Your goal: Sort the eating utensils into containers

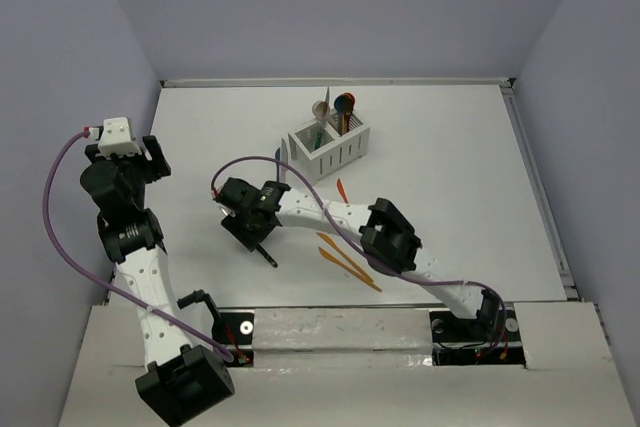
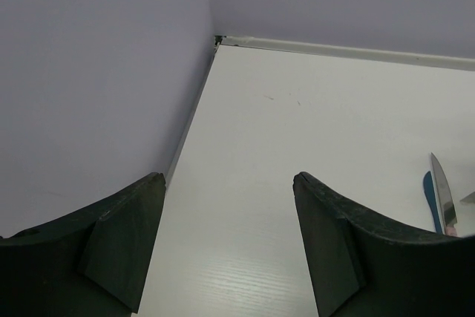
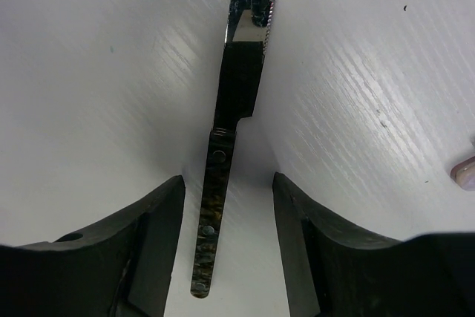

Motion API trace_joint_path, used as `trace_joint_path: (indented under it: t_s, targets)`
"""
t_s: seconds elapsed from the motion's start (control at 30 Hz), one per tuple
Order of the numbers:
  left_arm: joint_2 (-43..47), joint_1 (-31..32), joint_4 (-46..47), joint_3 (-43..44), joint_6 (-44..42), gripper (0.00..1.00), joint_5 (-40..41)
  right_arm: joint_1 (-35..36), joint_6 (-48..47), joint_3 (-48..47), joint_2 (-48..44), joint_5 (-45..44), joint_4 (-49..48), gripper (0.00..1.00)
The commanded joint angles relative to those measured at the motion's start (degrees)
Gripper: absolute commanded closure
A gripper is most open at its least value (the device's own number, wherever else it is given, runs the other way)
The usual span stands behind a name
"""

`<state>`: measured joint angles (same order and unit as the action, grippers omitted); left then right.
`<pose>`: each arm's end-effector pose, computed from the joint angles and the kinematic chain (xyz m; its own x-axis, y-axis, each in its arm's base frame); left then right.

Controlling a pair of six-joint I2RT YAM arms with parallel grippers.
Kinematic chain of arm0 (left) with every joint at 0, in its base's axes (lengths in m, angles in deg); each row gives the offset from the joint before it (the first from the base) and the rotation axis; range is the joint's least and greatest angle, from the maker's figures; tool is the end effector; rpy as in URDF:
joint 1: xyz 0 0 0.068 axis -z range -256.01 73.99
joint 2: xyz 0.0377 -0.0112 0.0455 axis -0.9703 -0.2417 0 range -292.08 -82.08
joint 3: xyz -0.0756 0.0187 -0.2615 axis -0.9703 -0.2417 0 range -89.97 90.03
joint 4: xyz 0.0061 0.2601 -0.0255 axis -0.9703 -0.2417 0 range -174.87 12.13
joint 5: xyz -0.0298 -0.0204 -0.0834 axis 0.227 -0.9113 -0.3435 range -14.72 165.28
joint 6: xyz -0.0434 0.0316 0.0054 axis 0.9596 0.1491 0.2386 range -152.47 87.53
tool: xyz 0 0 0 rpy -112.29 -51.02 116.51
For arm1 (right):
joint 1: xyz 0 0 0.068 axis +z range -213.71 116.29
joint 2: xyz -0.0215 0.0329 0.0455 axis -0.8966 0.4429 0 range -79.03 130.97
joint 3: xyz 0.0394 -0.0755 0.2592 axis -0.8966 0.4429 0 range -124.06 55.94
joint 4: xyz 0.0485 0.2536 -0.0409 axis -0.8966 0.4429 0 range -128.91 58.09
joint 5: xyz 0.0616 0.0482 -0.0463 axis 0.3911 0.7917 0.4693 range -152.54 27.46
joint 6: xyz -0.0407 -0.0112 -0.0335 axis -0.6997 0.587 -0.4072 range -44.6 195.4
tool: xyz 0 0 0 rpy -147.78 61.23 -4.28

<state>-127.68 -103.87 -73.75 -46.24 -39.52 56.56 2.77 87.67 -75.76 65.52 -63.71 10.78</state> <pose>0.1731 0.0785 0.3583 0.0148 0.1394 -0.9901 -0.1620 0.9775 0.1352 0.2152 0.4928 0.1735 -0.5401 -0.7085 -0.4543 -0.8168 0.5713 0.0802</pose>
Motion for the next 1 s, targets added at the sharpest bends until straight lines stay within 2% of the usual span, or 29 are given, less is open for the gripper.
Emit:
trace_joint_path:
  t_s: [0.0,0.07,0.2,0.3,0.37,0.4,0.43,0.53,0.57,0.67,0.73,0.8,0.97]
  targets:
    - [1.5,-0.4,3.6,-0.3,0.0,0.19,0.0,1.0,0.9,-0.7,4.0,-2.5,4.0,0.46]
    - [1.8,-0.3,3.9,-0.3,-0.1,0.19,0.3,1.7,0.4,-0.5,4.2,-3.3,4.2,0.48]
    - [2.2,-0.4,3.8,-0.1,-0.3,0.18,0.9,1.7,-0.1,2.1,4.3,-4.9,4.4,0.58]
    - [2.4,-0.3,4.0,-0.1,-0.6,0.18,1.5,2.9,0.5,9.1,4.2,-7.3,4.3,0.83]
    - [2.3,-0.3,4.1,-0.3,-0.7,0.18,1.5,3.7,2.3,12.9,3.1,-8.9,3.4,0.9]
    - [2.2,-0.4,4.2,-0.3,-0.7,0.18,1.5,3.7,3.1,15.1,2.3,-9.4,2.8,0.98]
    - [2.2,-0.4,4.2,-0.4,-0.7,0.18,1.4,4.4,3.9,20.3,1.3,-9.9,2.1,1.0]
    - [2.0,-0.3,4.1,-0.4,-0.7,0.18,1.1,5.8,7.6,29.7,-5.4,-9.6,-1.6,1.0]
    - [2.2,-0.4,4.0,-0.4,-0.7,0.18,1.1,6.4,8.7,36.2,-7.4,-7.6,-3.4,1.0]
    - [2.3,-0.3,3.6,-0.2,-0.7,0.18,0.9,7.8,12.0,44.7,-14.4,-5.7,-4.7,1.0]
    - [2.3,-0.4,3.4,0.0,-0.7,0.18,0.7,8.5,13.2,46.5,-17.3,-5.7,-4.7,0.98]
    - [2.4,-0.4,3.4,0.0,-0.7,0.18,0.5,8.5,13.8,46.9,-18.3,-5.7,-4.9,0.81]
    - [2.4,-0.4,3.4,-0.1,-0.9,0.18,0.9,8.5,12.9,42.2,-15.4,-7.7,-3.8,0.7]
